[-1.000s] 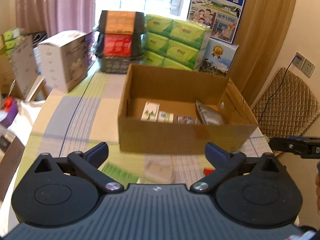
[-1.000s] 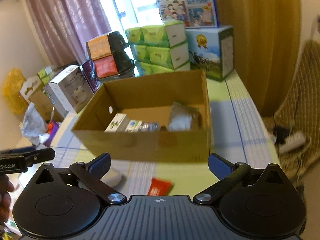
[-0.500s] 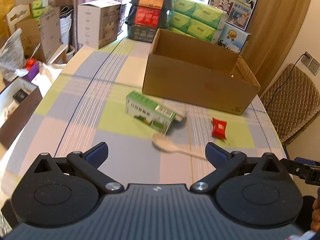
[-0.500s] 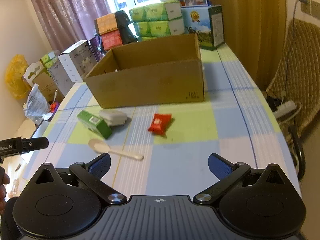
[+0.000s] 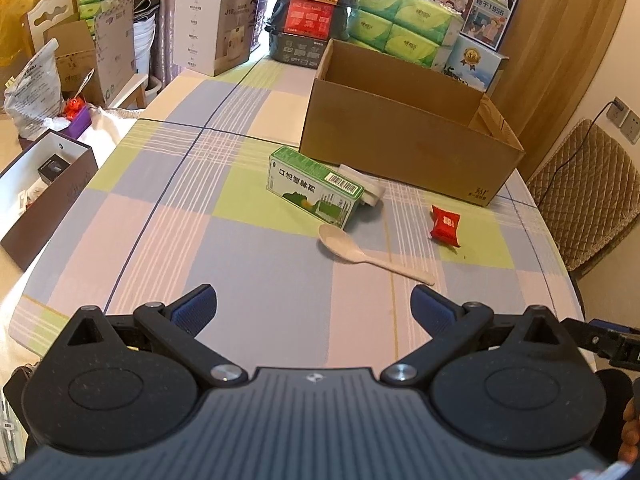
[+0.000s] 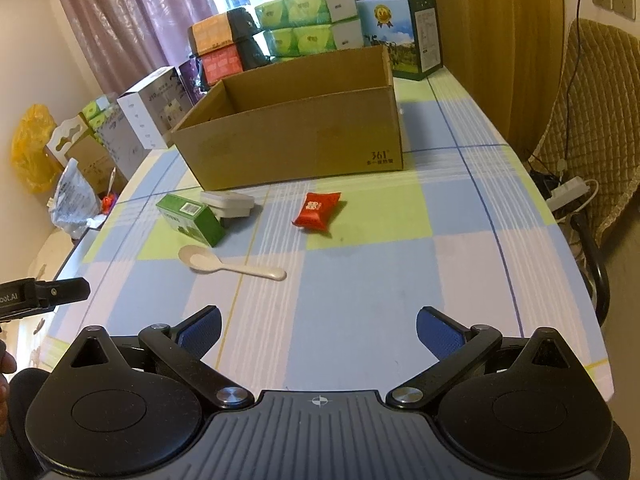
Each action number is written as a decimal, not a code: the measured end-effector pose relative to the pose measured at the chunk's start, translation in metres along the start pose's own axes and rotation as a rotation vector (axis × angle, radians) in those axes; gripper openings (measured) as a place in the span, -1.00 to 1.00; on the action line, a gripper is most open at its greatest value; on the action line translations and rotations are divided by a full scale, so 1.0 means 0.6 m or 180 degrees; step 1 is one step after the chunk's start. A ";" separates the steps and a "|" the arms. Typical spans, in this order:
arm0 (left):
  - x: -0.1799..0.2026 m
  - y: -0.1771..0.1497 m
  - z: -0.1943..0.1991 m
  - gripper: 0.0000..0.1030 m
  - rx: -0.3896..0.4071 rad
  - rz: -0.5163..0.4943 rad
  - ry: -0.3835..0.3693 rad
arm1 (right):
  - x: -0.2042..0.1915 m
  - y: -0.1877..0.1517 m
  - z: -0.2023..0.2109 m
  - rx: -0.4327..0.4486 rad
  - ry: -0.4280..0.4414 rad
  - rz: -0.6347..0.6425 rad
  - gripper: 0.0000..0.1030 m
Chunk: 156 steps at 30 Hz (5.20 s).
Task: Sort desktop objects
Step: 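Withdraw both grippers from the cardboard box back over the table, then grasp the green box with the left gripper while the right grasps the red candy packet, then lift the green box with the left gripper while the right lifts the red packet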
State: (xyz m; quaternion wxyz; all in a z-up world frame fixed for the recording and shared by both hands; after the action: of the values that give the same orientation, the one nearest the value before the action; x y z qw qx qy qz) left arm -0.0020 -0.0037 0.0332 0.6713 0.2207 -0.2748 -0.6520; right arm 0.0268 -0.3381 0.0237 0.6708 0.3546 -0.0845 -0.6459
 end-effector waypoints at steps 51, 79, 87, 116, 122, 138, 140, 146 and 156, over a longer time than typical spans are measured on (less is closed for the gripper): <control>-0.003 0.149 -0.104 0.97 0.0018 -0.3986 -0.0811 | -0.044 0.110 -0.131 -0.0690 0.0273 0.3019 0.96; 0.015 0.163 -0.344 0.37 -0.0615 -0.4887 -0.1188 | -0.076 0.161 -0.389 -0.1311 0.0489 0.3549 0.73; 0.019 0.173 -0.362 0.27 -0.0670 -0.4755 -0.1329 | -0.086 0.173 -0.426 -0.1685 0.0504 0.3415 0.32; -0.061 0.115 -0.275 -0.52 -0.1089 -0.1750 -0.0511 | -0.033 0.092 -0.250 -0.1073 0.0143 0.0767 -0.22; -0.066 0.088 -0.225 -0.52 -0.1012 -0.1381 -0.0384 | -0.035 0.038 -0.210 -0.0981 0.0186 0.0496 -0.22; -0.032 0.031 -0.246 -0.51 -0.1058 -0.1266 -0.0246 | -0.004 -0.028 -0.190 -0.0982 0.0031 0.0340 -0.22; -0.033 0.031 -0.245 -0.51 -0.1052 -0.1244 -0.0238 | -0.004 -0.027 -0.191 -0.0956 0.0010 0.0333 -0.22; -0.035 0.036 -0.211 -0.51 -0.0878 -0.1077 -0.0219 | -0.004 -0.016 -0.174 -0.0838 0.0015 0.0296 -0.23; 0.015 0.034 -0.138 -0.51 -0.0629 -0.0785 -0.0380 | -0.014 -0.004 -0.128 -0.0670 0.0101 0.0236 -0.23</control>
State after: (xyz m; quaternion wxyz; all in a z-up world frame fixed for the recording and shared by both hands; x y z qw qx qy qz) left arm 0.0678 -0.0166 -0.0148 0.5871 0.1466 -0.2195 -0.7653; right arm 0.0676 -0.3020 -0.0313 0.7289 0.2889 -0.0186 -0.6203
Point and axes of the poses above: each gripper's, at about its wrist camera, not at the fingertips, and z roughly against the way its jaws point, x to its right, y to its top, the point moved 1 cm from there along -z, roughly the way its jaws point, and after that the axes turned 9 degrees about -z, right-handed, at the moved point
